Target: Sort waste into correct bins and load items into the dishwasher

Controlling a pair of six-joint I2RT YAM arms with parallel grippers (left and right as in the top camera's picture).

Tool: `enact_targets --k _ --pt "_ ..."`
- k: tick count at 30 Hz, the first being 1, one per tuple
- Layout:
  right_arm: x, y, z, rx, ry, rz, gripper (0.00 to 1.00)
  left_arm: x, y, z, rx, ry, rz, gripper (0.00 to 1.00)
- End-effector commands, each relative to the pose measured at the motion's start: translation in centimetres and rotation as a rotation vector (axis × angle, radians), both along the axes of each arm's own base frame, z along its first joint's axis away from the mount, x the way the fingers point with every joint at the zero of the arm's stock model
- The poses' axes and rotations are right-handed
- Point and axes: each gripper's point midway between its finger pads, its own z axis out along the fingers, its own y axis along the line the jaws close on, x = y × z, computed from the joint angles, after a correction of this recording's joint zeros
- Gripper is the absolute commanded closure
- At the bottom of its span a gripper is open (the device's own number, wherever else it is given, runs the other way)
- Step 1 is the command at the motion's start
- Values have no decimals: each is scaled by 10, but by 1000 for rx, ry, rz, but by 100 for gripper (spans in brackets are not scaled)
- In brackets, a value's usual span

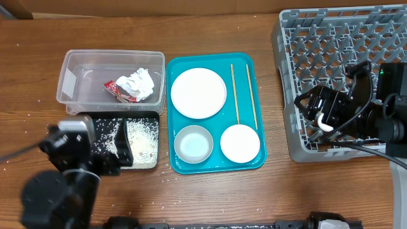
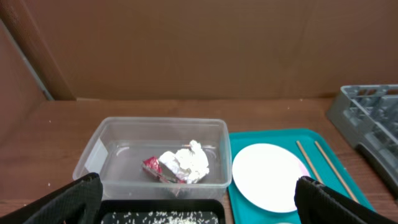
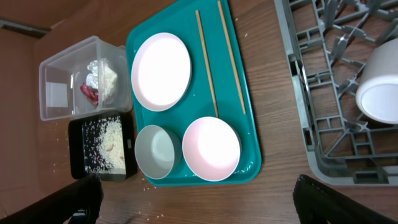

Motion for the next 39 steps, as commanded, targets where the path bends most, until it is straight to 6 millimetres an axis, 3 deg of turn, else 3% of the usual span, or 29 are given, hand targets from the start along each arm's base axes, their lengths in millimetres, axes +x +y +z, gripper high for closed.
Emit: enact_targets --k 1,9,11,22,39 --pt "0 2 5 1 -21 12 0 -6 -3 -47 -7 -72 -34 0" --pt "0 2 5 1 -21 12 0 -2 -6 -113 -66 -189 -39 0" --pt "0 2 5 1 -21 12 0 3 -6 -137 -103 -199 -33 0" --pt "0 2 5 1 -21 12 0 25 -10 -220 -131 -82 -47 0" --pt "0 2 5 1 -21 12 0 26 -9 -221 -129 -89 -40 0"
